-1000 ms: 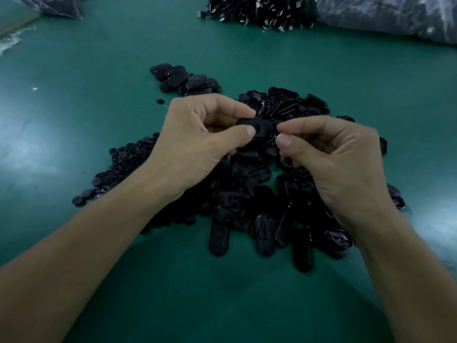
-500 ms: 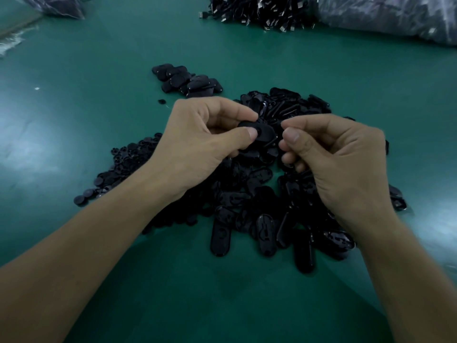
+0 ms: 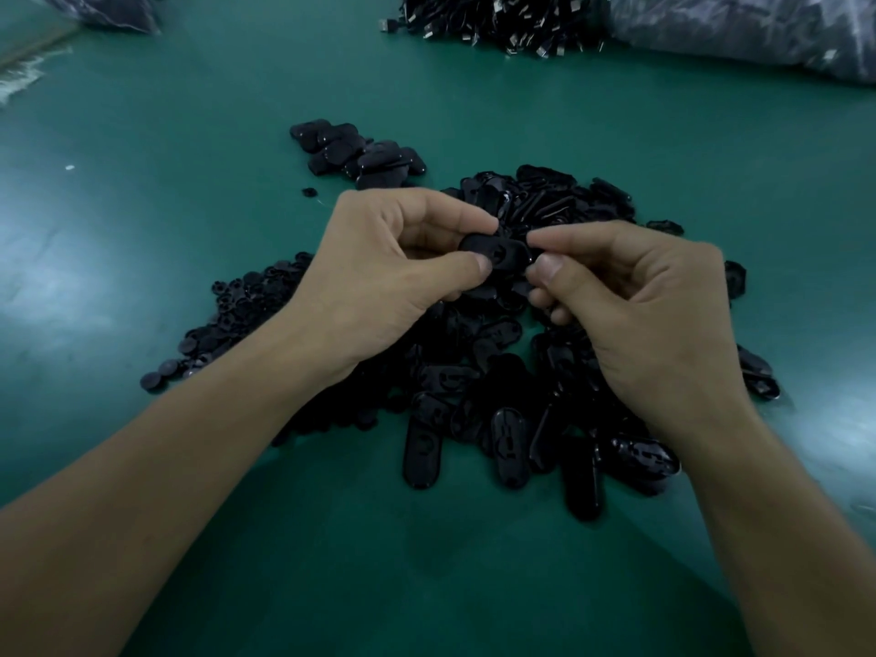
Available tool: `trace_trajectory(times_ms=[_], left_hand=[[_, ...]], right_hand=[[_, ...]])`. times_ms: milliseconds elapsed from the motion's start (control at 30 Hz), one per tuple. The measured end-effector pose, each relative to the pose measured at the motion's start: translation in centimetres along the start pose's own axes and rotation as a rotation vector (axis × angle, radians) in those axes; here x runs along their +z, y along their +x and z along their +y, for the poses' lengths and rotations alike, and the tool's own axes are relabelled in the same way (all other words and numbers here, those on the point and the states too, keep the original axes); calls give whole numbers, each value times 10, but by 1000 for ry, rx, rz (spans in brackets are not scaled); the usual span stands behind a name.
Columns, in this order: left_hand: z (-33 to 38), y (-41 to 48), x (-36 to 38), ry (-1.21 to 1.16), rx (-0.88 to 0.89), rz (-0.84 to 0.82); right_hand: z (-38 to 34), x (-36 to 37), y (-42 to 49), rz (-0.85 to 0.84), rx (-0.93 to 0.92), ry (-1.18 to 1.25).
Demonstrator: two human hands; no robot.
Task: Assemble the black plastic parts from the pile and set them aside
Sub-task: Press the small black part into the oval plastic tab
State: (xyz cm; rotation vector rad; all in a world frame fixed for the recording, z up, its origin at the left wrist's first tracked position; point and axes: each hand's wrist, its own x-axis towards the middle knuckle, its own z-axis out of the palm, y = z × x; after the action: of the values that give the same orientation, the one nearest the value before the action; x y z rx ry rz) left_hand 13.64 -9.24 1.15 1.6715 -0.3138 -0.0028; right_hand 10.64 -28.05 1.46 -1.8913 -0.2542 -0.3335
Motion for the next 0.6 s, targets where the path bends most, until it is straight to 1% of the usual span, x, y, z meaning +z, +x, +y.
trace_trajectory(times_ms=[133, 267, 433, 600], left_hand=[[2, -1, 1, -2, 10, -8], [3, -2, 2, -6, 38, -26], [4, -3, 4, 49, 91, -47], [4, -4, 5, 83, 103, -51]], right_hand=[[-4, 1, -1, -32, 10, 49], [-6, 2, -2, -39, 34, 46], [-7, 4, -3, -69, 19, 0], [-8, 4, -3, -88, -11, -77]])
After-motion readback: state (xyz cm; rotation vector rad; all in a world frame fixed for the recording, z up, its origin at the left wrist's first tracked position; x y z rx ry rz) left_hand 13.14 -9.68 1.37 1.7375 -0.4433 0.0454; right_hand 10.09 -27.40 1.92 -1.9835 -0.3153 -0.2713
